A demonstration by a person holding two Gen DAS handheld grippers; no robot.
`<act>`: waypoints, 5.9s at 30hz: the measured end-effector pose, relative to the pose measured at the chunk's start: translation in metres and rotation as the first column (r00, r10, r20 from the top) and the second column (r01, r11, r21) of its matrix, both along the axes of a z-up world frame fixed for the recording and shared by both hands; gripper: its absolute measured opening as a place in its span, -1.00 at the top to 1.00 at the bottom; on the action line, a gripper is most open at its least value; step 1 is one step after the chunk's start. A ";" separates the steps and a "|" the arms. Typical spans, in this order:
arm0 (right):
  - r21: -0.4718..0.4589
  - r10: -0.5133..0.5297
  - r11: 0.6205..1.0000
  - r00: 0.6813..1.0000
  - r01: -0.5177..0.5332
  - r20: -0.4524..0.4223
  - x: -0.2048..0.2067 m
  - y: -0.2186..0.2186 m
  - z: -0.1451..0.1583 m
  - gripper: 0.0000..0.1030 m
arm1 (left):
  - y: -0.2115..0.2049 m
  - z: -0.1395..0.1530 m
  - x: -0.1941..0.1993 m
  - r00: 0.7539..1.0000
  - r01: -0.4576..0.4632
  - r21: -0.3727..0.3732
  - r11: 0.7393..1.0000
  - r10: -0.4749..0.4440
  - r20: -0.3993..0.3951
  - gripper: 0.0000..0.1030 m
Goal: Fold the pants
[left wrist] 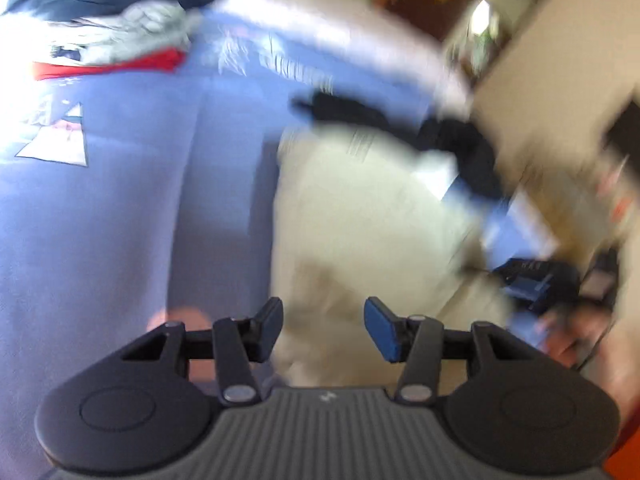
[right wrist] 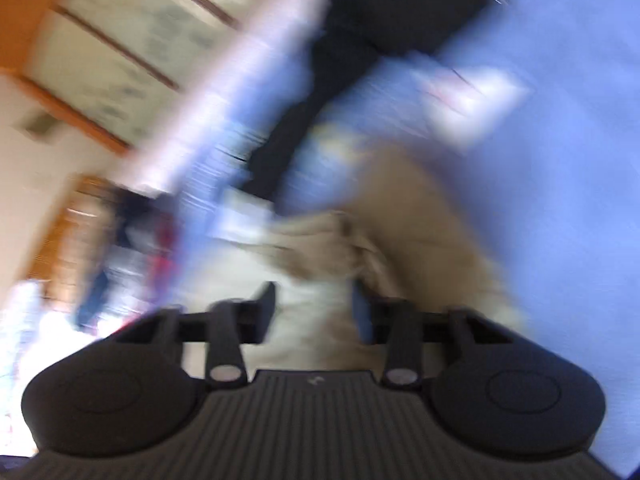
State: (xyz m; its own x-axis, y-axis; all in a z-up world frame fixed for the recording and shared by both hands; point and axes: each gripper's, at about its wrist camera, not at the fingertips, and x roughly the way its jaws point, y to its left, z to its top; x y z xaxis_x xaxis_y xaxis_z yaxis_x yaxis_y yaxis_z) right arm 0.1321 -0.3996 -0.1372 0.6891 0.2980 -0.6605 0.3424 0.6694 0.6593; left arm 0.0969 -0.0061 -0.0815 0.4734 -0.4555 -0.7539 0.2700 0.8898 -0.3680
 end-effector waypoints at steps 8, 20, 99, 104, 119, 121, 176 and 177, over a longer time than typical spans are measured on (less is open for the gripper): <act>-0.023 -0.015 1.000 0.977 0.020 0.214 -0.072 -0.028 0.051 -0.32 | 0.033 0.021 -0.007 0.998 -0.053 -0.083 0.995 0.055 0.020 -0.20; 0.108 -0.042 0.994 0.995 0.033 0.087 -0.084 -0.054 0.003 -0.41 | 0.017 -0.010 0.040 0.982 -0.060 -0.211 0.976 0.019 -0.189 -0.67; -0.375 0.563 0.824 0.544 -0.424 0.623 0.283 0.314 0.287 0.39 | 0.232 0.278 0.274 0.781 -0.402 -0.141 0.905 0.419 0.463 0.53; -0.362 0.607 0.782 0.751 -0.507 0.260 0.356 0.356 0.131 0.22 | 0.266 0.112 0.352 0.830 -0.548 -0.039 0.835 0.549 0.094 0.36; -0.392 0.610 0.786 0.706 -0.478 0.360 0.216 0.230 0.138 -0.50 | 0.219 0.193 0.209 0.750 -0.587 -0.013 0.809 0.550 0.367 -0.01; -0.396 0.620 0.772 0.727 -0.498 0.295 0.180 0.203 0.123 -0.50 | 0.198 0.190 0.175 0.778 -0.552 0.008 0.834 0.512 0.364 -0.03; -0.507 0.397 0.835 0.873 -0.214 0.285 -0.129 0.231 0.187 -1.00 | 0.035 0.161 -0.124 0.834 -0.434 0.240 0.868 0.286 0.473 -1.00; -0.509 0.398 0.834 0.872 -0.214 0.285 -0.129 0.231 0.187 -1.00 | 0.035 0.161 -0.126 0.833 -0.435 0.243 0.867 0.286 0.473 -1.00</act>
